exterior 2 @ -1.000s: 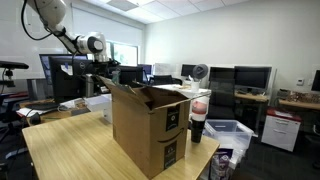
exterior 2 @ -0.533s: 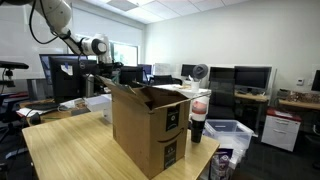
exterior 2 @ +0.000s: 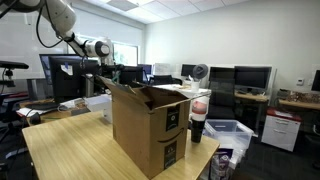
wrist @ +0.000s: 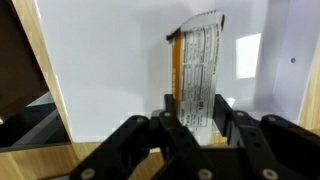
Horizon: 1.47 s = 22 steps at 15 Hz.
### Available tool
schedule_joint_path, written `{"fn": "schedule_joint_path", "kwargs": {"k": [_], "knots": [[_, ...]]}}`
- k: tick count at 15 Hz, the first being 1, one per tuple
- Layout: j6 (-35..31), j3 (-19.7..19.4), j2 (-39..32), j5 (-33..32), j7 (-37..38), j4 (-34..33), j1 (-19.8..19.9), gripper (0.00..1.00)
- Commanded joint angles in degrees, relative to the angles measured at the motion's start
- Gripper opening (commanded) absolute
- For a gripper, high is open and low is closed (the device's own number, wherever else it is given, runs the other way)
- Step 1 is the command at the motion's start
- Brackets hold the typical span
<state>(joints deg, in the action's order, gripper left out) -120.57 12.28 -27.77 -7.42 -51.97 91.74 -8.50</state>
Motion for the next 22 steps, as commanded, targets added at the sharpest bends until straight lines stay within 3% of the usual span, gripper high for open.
{"fn": "schedule_joint_path", "kwargs": {"k": [1, 22], "knots": [[3.2, 0.1, -1.3, -1.0, -3.4, -3.1, -0.1, 0.16], [8.9, -0.5, -4.8, 1.3, -4.7, -11.3, 0.7, 0.16]]}}
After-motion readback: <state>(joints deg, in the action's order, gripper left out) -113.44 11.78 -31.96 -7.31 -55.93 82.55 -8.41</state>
